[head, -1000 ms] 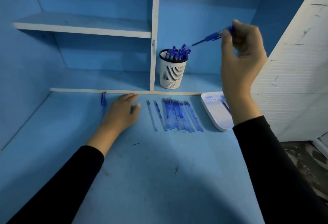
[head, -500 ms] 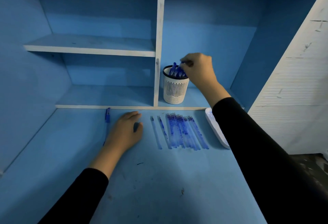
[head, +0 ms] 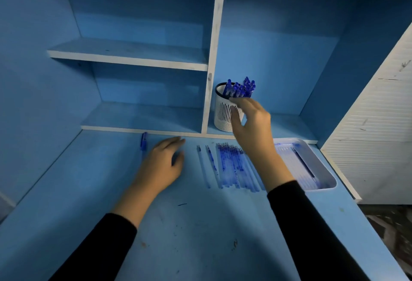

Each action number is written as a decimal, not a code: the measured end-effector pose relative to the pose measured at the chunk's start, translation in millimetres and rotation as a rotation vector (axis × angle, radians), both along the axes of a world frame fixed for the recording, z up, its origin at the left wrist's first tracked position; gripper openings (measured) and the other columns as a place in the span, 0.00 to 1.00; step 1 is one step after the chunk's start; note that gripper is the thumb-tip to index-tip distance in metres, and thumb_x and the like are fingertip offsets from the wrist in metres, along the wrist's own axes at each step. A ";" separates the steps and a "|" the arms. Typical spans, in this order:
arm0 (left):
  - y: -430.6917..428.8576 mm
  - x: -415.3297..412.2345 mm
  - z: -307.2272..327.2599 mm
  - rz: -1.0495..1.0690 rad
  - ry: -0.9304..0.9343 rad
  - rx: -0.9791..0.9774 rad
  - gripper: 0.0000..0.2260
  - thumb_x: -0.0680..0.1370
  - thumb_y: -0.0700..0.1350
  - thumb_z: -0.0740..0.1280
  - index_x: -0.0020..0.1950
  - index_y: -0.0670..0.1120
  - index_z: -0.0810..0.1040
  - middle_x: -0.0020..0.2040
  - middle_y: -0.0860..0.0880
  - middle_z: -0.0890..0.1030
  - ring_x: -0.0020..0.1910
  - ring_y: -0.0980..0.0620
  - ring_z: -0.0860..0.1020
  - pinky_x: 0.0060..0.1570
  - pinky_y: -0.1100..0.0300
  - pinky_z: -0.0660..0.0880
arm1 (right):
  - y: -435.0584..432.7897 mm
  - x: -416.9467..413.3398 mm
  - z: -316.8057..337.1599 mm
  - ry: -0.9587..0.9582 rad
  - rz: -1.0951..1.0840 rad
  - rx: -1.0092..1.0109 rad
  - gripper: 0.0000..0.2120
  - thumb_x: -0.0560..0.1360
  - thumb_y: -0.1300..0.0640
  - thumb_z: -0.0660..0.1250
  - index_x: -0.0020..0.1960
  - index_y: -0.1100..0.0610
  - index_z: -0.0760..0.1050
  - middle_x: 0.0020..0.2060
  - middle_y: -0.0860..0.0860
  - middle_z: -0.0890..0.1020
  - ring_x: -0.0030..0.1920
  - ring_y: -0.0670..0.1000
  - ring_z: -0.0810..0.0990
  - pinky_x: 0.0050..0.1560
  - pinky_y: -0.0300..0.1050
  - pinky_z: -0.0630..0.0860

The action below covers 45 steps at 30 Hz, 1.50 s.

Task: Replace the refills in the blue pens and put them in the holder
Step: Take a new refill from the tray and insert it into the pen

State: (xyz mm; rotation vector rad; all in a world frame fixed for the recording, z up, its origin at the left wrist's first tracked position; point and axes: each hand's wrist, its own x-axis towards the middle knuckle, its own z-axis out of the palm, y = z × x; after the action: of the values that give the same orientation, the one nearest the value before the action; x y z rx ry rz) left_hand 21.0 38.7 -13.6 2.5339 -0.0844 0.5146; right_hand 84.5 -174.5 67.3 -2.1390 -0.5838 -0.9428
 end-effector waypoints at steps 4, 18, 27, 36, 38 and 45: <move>22.8 -21.6 15.9 0.058 -0.092 -0.054 0.18 0.78 0.47 0.63 0.68 0.47 0.77 0.68 0.51 0.77 0.68 0.51 0.74 0.66 0.58 0.69 | 31.3 -36.0 -32.5 0.097 0.089 -0.026 0.11 0.76 0.62 0.64 0.56 0.62 0.80 0.50 0.56 0.82 0.50 0.57 0.80 0.51 0.43 0.75; 106.0 -56.1 -2.4 0.279 0.160 0.030 0.20 0.79 0.43 0.66 0.71 0.43 0.73 0.72 0.46 0.72 0.72 0.47 0.69 0.72 0.55 0.63 | 135.8 -56.4 -81.1 0.365 0.358 -0.279 0.11 0.75 0.64 0.64 0.54 0.67 0.78 0.46 0.62 0.81 0.48 0.63 0.77 0.50 0.52 0.75; 102.8 -55.1 -3.1 0.278 0.231 0.077 0.21 0.83 0.47 0.60 0.76 0.44 0.67 0.77 0.48 0.64 0.77 0.48 0.59 0.75 0.56 0.54 | 167.2 -40.9 -80.1 0.498 0.355 -0.179 0.14 0.73 0.61 0.71 0.57 0.62 0.81 0.49 0.62 0.77 0.48 0.61 0.78 0.52 0.39 0.70; 101.3 -53.1 -1.5 0.291 0.279 0.116 0.22 0.84 0.49 0.56 0.77 0.46 0.64 0.79 0.50 0.61 0.78 0.47 0.56 0.75 0.57 0.51 | 155.6 -27.4 -73.5 0.600 0.294 -0.235 0.15 0.71 0.63 0.70 0.58 0.59 0.81 0.48 0.57 0.80 0.44 0.51 0.76 0.43 0.29 0.63; 100.9 -53.5 -0.9 0.288 0.285 0.114 0.22 0.84 0.49 0.56 0.77 0.47 0.64 0.79 0.50 0.60 0.79 0.47 0.55 0.75 0.57 0.51 | 155.4 -26.2 -73.2 0.637 0.277 -0.247 0.15 0.72 0.63 0.70 0.58 0.58 0.81 0.48 0.56 0.80 0.42 0.49 0.74 0.42 0.29 0.64; 97.0 -54.1 0.2 0.268 0.288 0.058 0.22 0.84 0.50 0.56 0.77 0.48 0.64 0.79 0.51 0.61 0.78 0.48 0.56 0.75 0.57 0.52 | 140.9 -42.5 -65.3 0.755 0.250 -0.047 0.12 0.73 0.64 0.68 0.55 0.57 0.83 0.41 0.48 0.81 0.40 0.46 0.77 0.39 0.22 0.68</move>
State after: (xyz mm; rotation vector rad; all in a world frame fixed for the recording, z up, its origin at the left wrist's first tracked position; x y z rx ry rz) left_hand -33.2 135.7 -13.3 2.6626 0.3545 0.2440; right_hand 42.0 -33.6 2.0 -2.1846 -0.4622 0.0419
